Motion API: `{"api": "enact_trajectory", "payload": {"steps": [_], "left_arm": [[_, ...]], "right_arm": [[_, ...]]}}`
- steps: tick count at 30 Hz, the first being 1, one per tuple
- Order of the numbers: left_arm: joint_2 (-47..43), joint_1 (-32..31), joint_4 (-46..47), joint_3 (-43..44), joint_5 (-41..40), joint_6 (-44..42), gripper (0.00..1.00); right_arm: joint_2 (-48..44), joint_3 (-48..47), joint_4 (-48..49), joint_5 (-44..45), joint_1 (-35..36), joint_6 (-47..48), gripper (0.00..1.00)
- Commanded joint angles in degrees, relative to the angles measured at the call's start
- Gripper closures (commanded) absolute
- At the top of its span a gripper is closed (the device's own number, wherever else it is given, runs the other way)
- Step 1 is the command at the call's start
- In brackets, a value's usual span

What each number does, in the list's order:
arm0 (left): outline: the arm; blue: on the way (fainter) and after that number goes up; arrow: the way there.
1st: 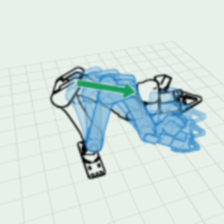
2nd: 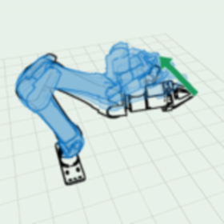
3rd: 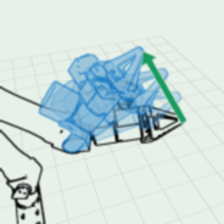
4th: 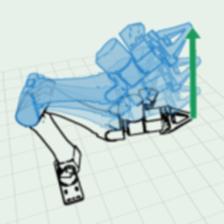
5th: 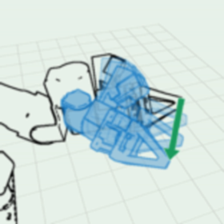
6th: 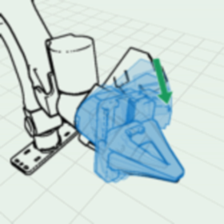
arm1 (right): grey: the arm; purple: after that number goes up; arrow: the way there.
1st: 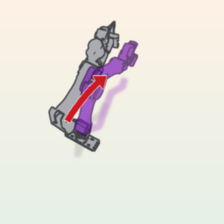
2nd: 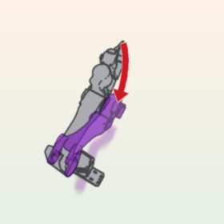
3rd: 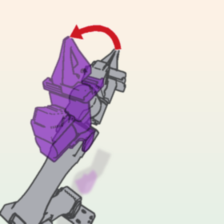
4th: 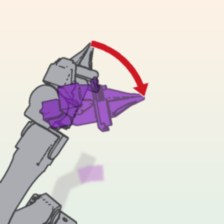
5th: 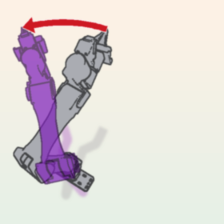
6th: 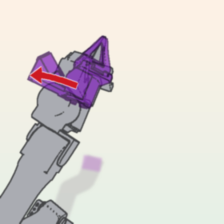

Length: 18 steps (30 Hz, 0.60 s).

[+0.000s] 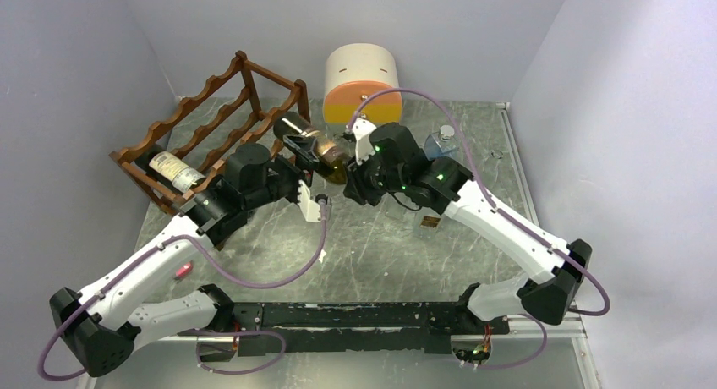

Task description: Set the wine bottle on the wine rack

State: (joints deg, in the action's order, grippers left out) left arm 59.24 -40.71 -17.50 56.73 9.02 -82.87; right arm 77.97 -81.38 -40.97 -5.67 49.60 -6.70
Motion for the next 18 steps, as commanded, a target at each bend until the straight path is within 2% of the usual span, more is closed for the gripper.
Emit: {"api": "enact_trajectory", "payload": {"steps": [1, 6, 10, 13, 18], "left_arm": [[-2.6, -0.4, 1.6, 0.0, -1.1, 0.8, 0.06], [-4.9, -0.4, 2.9, -1.2, -0.4, 3.2, 0.06], [-7.7, -0.4, 4.5, -0.7, 1.0, 12.1, 0.06], [-9.9, -0.4, 7.7, 0.1, -5.0, 24.8, 0.06], [-11.8, -0.4, 11.5, 1.9, -22.0, 53.1, 0.06]], "right_arm": [[-5.3, -0.2, 8.6, 7.6, 0.1, -2.0, 1.0], [-5.4, 0.8, 8.4, 9.1, 0.1, -2.3, 1.0], [-5.2, 2.5, 8.8, 8.5, 0.1, -2.5, 1.0], [-5.2, 4.3, 9.4, 7.9, 0.1, -2.7, 1.0], [-5.0, 8.3, 12.2, 4.9, 0.1, -3.1, 1.0]]}}
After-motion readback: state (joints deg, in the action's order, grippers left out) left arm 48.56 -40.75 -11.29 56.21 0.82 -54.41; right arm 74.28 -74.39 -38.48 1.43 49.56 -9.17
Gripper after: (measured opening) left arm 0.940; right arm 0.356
